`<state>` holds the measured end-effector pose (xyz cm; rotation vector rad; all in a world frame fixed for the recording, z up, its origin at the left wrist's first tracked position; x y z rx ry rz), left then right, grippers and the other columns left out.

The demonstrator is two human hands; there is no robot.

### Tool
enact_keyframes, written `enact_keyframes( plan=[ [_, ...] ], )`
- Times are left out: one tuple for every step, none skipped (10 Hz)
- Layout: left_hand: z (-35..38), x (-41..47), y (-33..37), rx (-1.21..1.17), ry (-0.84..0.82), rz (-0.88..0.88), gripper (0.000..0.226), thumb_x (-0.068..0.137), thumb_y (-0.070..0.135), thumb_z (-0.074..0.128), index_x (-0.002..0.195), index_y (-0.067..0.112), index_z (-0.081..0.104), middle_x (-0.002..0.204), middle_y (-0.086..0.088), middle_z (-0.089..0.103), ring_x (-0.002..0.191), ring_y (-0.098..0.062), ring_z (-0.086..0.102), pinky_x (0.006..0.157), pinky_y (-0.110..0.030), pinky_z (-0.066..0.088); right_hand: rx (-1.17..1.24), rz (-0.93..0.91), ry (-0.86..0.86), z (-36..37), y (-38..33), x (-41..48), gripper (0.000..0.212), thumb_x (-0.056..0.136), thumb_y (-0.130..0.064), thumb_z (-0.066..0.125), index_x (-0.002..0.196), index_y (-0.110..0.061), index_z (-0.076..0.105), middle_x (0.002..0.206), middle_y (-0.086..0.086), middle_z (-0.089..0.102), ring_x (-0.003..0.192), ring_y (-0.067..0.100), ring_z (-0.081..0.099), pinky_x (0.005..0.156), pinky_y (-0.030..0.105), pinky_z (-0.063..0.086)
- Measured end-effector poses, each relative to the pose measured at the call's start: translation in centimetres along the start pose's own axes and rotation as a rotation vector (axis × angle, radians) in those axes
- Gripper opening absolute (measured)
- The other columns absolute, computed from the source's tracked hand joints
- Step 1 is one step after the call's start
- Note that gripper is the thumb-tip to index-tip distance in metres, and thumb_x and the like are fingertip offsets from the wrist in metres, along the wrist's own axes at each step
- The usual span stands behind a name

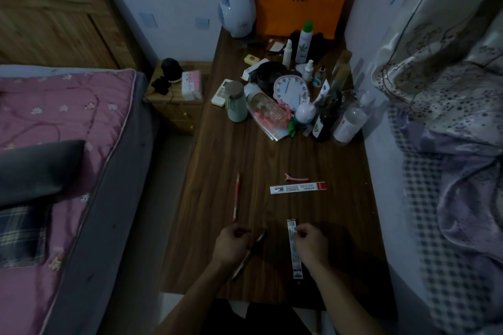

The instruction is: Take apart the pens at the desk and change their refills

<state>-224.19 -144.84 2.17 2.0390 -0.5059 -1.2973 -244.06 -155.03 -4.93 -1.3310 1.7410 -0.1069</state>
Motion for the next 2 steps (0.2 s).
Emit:
enact_keyframes(
  plan=[
    [-0.4,0.3,-0.3,0.016,-0.026,0.018,0.009,0.088,0.019,0.066,0.087,0.017,0.074,0.084,0.003,0.075,0.073,-0.007,0.070,0.055,-0.015,0.048,0.051,0.015,-0.018,-0.6,0.0,-0.8,0.006,0.095,-0.025,0.065,0.099,-0.030,0.065,0.090,-0.013,0.062,0.079,0.003,0.061,0.056,0.018,0.044],
    [-0.8,0.7,-1.0,0.015,-0.032,0.055,0.017,0.086,0.017,0.066,0.075,0.026,0.075,0.074,0.006,0.075,0.064,-0.002,0.068,0.059,-0.019,0.047,0.233,0.062,-0.076,-0.3,0.5,-1.8,0.006,0.096,-0.024,0.063,0.096,-0.026,0.068,0.093,-0.003,0.069,0.079,0.013,0.066,0.056,0.022,0.047]
  ],
)
Point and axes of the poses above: each hand's wrist, its own x-axis towards the middle knuckle, its own z-axis out of the palm, y = z × x, the point moved 5 cm from there along x, towards the middle knuckle
